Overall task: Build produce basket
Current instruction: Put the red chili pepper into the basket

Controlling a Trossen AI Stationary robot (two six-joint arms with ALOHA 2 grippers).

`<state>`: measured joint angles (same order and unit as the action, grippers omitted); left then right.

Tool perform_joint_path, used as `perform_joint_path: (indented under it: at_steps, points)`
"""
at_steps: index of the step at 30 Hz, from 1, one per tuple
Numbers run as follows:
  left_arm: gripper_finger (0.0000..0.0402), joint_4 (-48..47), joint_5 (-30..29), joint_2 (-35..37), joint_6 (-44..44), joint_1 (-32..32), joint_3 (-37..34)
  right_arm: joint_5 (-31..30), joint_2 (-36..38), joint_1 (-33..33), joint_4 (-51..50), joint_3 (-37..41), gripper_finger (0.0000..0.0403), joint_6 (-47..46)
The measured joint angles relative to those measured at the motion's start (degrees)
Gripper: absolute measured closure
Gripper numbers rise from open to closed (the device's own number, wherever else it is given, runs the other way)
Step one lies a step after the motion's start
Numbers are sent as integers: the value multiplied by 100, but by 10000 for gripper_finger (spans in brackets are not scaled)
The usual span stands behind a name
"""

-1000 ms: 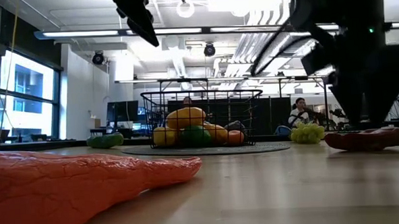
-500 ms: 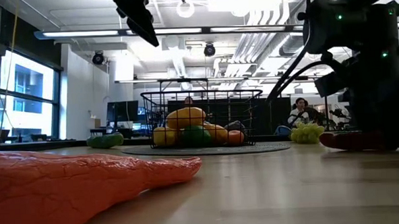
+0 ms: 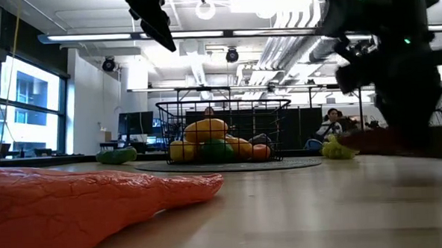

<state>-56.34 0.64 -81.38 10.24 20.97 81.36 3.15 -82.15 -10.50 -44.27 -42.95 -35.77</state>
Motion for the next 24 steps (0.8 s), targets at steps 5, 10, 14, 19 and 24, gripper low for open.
perform_joint_path:
  at_steps: [5, 10, 14, 19, 24]
  points:
    - [76, 2, -227, 0, 0, 0, 0, -16, 0, 0, 212, -544, 332, -227]
    - [76, 3, -550, -2, 46, 0, 0, -264, 0, 49, 486, -1094, 332, -504]
    - [76, 59, -773, -2, 48, 0, 0, -610, 0, 236, 698, -1521, 332, -689]
    - [76, 185, -938, -2, 37, 0, 2, -1019, 0, 573, 903, -1963, 332, -770]
    - [76, 300, -988, -2, 27, 0, 2, -1444, 0, 1029, 1194, -2211, 332, -624]
